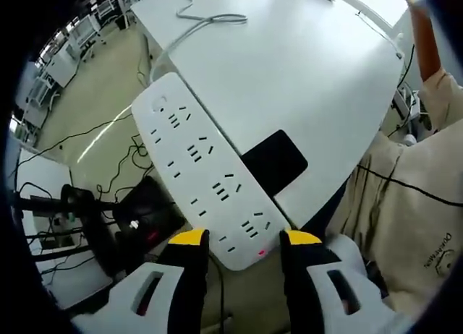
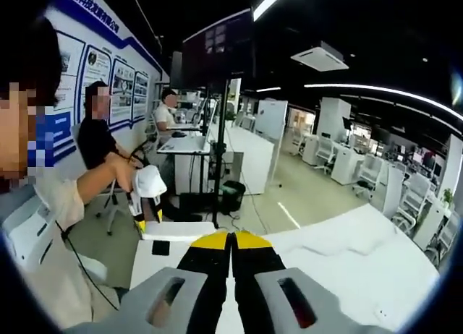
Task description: Pick up the power strip scattered on the table, fix it on the side mounting bracket of the table, and press the switch
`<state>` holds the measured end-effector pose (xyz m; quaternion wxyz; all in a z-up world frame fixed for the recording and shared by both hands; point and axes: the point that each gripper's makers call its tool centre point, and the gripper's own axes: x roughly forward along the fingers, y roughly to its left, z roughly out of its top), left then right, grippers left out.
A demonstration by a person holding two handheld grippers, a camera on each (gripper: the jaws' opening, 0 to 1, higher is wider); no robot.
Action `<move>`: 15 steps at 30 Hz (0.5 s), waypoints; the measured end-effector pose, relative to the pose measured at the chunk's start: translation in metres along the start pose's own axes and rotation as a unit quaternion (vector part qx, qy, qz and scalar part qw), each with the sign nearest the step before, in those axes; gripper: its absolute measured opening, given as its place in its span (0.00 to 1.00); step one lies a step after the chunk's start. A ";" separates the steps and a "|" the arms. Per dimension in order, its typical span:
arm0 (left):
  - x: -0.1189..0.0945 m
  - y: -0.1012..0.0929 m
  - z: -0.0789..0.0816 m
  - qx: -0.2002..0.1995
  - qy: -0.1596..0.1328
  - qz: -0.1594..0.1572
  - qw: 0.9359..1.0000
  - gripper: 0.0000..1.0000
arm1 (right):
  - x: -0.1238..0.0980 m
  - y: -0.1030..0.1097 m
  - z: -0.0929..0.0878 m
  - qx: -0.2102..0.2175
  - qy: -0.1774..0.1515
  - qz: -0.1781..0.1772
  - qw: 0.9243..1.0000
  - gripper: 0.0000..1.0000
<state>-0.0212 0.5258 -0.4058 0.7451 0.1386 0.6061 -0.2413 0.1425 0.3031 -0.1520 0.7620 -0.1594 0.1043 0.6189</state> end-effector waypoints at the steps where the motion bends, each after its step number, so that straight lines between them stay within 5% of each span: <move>1: 0.000 0.000 0.000 0.000 0.000 0.000 1.000 0.44 | 0.004 0.001 0.002 -0.001 0.001 0.000 1.000 0.00; 15: 0.000 -0.001 0.000 -0.001 -0.002 0.000 1.000 0.44 | 0.051 0.016 0.010 -0.010 0.008 0.036 0.999 0.00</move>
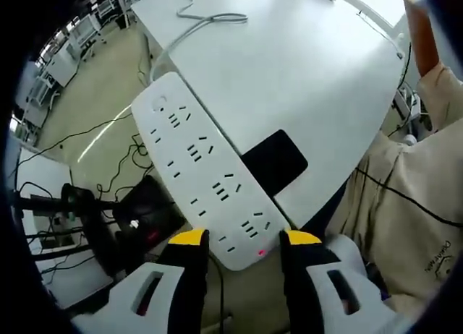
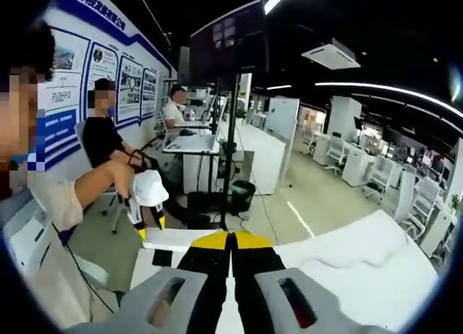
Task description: Pick up the power strip scattered on the table, fix it on the side mounting bracket of the table, and press the switch
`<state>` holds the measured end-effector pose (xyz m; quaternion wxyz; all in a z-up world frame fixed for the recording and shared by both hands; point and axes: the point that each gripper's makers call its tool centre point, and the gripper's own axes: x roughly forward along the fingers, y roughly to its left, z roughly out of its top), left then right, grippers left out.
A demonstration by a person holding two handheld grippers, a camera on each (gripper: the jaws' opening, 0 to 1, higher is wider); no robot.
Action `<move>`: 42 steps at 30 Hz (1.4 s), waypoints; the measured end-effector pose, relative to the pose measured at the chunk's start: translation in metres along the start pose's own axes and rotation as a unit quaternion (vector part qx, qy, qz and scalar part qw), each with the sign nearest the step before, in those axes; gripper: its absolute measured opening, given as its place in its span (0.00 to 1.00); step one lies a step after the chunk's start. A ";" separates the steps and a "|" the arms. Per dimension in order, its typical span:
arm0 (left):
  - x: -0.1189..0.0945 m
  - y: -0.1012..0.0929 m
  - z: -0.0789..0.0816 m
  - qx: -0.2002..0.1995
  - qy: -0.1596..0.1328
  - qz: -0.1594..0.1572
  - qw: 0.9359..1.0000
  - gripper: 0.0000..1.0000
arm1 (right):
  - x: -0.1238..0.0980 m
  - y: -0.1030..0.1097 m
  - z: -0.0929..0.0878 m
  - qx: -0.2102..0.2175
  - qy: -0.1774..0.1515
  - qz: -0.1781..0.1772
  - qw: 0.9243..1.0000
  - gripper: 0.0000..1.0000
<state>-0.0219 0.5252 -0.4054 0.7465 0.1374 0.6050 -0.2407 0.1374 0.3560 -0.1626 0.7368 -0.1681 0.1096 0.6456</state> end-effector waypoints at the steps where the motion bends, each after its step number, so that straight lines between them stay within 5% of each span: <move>1: 0.000 0.000 0.000 0.000 -0.001 0.000 1.000 0.44 | 0.004 0.001 0.000 -0.002 0.002 0.002 1.000 0.00; 42: 0.000 0.002 0.001 0.005 0.003 -0.007 1.000 0.43 | 0.131 0.029 -0.001 -0.016 0.056 0.097 0.994 0.00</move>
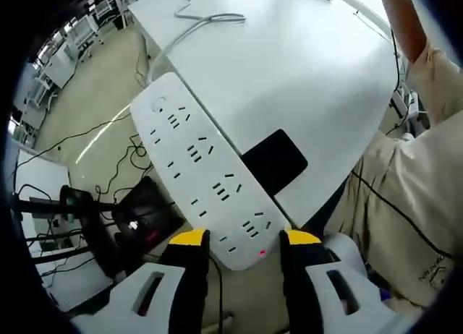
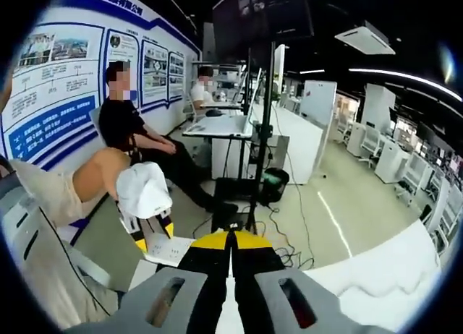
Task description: Pick up the power strip scattered on the table, fix it on the side mounting bracket of the table, and press the switch
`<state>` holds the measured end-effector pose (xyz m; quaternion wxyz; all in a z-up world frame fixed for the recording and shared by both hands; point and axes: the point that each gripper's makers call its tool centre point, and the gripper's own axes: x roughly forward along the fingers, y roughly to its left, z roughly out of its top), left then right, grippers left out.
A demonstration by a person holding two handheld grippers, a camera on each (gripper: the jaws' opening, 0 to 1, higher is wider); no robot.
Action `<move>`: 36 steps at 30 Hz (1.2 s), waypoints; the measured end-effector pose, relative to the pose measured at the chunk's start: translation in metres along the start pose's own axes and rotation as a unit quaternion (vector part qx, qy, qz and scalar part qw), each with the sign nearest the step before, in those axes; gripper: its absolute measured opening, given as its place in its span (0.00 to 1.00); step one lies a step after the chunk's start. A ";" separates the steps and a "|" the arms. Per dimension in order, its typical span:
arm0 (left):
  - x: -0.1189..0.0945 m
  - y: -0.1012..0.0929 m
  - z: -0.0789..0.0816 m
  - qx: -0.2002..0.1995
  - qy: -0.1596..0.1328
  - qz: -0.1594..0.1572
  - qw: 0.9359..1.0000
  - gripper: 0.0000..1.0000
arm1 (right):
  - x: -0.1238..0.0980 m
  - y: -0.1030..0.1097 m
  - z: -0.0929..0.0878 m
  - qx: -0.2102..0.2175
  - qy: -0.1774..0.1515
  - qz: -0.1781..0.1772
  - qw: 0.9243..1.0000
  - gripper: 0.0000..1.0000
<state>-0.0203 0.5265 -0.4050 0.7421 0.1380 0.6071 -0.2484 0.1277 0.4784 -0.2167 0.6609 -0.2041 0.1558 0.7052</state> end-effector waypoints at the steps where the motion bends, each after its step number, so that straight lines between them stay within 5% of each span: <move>1: 0.000 0.000 0.000 0.000 0.000 0.000 1.000 0.43 | 0.002 0.000 0.000 0.001 0.001 0.000 1.000 0.00; 36: 0.001 -0.002 -0.002 0.005 0.009 0.002 1.000 0.43 | 0.084 0.003 -0.056 -0.013 0.141 0.012 0.990 0.00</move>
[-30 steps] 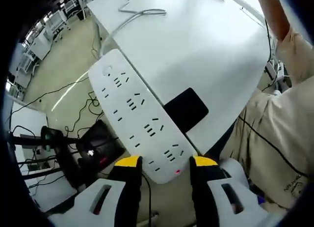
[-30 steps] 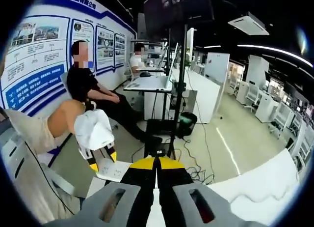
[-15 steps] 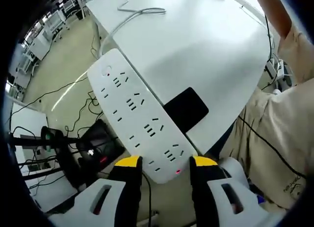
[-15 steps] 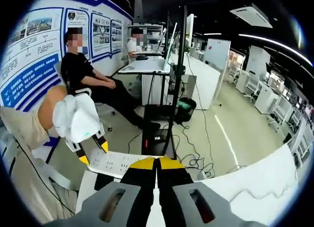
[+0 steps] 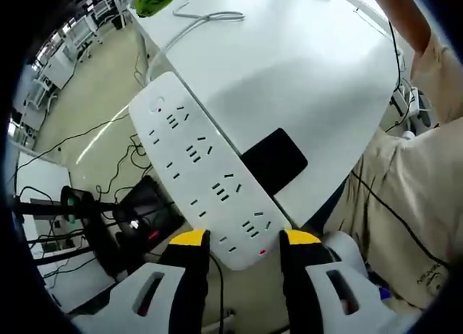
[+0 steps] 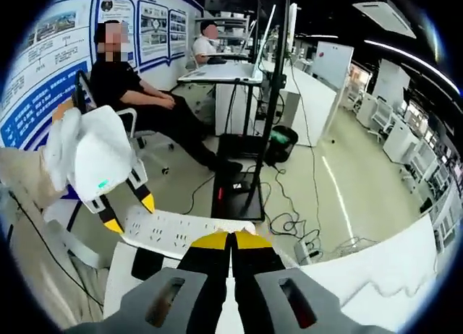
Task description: Pick up the power strip scattered on the table, fix it on the side mounting bracket of the table, and press the switch
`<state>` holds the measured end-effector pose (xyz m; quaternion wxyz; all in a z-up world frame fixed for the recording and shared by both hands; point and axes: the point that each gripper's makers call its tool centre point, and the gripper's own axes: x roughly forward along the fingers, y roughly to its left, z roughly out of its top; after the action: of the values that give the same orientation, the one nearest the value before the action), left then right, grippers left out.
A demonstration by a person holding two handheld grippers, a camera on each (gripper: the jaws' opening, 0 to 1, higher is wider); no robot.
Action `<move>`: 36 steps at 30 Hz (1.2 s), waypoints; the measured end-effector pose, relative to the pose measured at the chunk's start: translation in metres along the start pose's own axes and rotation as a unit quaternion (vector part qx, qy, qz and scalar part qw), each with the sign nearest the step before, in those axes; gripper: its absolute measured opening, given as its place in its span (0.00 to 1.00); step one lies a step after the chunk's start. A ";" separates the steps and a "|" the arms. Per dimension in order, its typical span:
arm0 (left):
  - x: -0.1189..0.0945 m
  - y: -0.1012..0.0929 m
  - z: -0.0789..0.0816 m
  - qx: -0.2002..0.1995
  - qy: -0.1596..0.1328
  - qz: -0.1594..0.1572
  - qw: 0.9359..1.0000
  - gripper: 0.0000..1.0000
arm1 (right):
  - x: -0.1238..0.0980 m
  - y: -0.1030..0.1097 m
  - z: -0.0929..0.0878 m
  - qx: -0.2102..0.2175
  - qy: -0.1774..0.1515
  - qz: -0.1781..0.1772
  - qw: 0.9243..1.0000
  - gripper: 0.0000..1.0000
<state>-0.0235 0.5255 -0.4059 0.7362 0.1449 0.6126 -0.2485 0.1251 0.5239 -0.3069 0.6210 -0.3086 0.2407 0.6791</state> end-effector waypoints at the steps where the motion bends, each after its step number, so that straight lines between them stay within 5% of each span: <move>1: 0.000 0.000 0.000 0.000 0.001 0.000 1.000 0.43 | 0.003 0.001 -0.001 -0.001 0.005 0.002 1.000 0.00; 36: 0.001 -0.002 0.000 0.003 -0.005 0.000 1.000 0.43 | 0.067 -0.004 -0.034 0.014 0.080 0.027 0.996 0.00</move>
<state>-0.0240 0.5236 -0.4062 0.7390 0.1458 0.6081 -0.2505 0.1308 0.5463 -0.3782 0.5854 -0.3465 0.3078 0.6652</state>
